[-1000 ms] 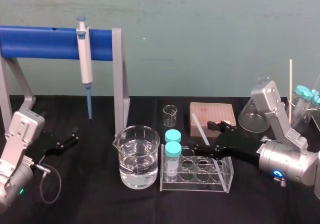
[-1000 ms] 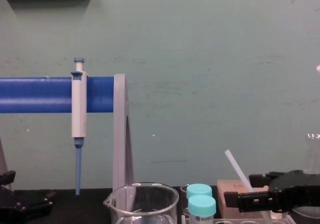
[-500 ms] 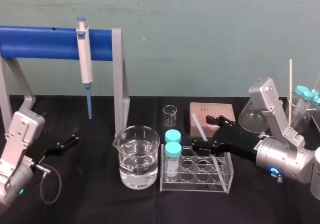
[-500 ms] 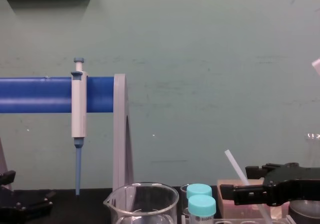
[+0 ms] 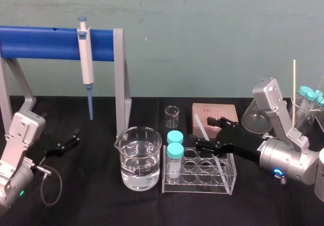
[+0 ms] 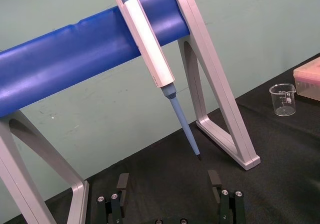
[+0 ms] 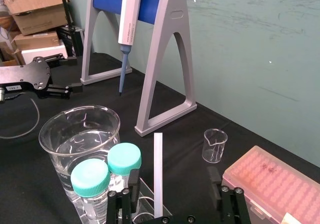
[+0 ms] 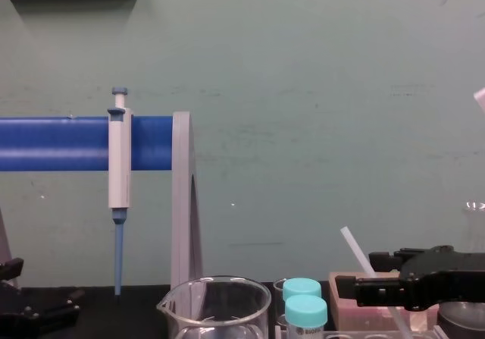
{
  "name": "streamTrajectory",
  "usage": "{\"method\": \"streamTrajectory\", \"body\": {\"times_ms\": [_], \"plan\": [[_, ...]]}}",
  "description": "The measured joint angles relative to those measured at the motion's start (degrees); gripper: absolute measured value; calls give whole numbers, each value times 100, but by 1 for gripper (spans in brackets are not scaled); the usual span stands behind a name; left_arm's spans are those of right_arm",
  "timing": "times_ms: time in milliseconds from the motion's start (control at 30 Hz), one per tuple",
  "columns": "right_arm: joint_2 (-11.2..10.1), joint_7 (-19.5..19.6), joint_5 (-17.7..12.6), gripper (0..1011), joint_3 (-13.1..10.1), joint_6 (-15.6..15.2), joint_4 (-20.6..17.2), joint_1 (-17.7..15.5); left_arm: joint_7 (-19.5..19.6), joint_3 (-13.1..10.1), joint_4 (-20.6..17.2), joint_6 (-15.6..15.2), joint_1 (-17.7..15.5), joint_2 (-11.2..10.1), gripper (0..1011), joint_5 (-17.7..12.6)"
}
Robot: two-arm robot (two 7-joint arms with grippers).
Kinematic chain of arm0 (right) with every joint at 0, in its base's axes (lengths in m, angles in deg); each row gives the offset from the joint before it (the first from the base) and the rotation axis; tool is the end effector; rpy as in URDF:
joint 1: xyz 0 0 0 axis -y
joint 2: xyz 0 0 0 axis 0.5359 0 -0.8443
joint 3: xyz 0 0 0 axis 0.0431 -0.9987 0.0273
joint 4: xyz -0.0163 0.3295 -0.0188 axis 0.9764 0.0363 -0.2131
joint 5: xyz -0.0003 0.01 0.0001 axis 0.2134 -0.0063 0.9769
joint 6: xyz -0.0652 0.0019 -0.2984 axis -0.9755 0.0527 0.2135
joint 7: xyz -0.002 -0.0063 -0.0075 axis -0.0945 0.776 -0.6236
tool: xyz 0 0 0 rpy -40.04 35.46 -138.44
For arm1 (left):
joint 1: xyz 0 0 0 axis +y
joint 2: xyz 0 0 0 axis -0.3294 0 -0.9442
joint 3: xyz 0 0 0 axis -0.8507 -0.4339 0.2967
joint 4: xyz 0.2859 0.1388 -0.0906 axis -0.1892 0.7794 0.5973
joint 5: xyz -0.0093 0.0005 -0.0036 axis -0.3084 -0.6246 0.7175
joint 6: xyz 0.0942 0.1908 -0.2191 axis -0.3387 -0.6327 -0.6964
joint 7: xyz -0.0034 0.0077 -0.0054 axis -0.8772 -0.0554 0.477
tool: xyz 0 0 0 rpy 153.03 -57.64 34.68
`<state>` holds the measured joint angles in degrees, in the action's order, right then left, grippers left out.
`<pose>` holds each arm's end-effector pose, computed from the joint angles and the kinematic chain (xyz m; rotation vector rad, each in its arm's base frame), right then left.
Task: Pick up the stirring rod with one hand, then place it down.
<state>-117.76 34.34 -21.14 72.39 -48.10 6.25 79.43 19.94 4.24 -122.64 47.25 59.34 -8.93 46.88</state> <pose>0.4155 -0.0700 -0.2761 -0.2459 0.0153 -0.7420 0.3614 0.1064 -0.3342 0.3044 -0.2851 1.2478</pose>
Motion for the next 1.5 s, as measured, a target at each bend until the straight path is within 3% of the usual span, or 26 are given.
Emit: {"method": "streamTrajectory", "body": {"times_ms": [400,533,833,1133,1233,1333,1367,1467,1500], "plan": [[-3,0,-12,539,-3,0,-4,-6,0,0,0,0,0,0,1000,0],[-3,0,-16,367,-3,0,-4,-7,0,0,0,0,0,0,1000,0],[-3,0,-18,98,-3,0,-4,-7,0,0,0,0,0,0,1000,0],[4,1,-16,67,-25,45,-4,-29,0,0,0,0,0,0,1000,0],[46,15,-15,68,-108,228,-4,-100,0,0,0,0,0,0,1000,0],[137,15,-70,67,-266,632,-4,-219,0,0,0,0,0,0,1000,0],[137,15,-70,67,-266,632,-4,-219,0,0,0,0,0,0,1000,0],[221,-58,-145,67,-424,1100,-7,-355,0,0,0,0,0,0,1000,0],[221,-58,-145,67,-424,1100,-7,-355,0,0,0,0,0,0,1000,0]]}}
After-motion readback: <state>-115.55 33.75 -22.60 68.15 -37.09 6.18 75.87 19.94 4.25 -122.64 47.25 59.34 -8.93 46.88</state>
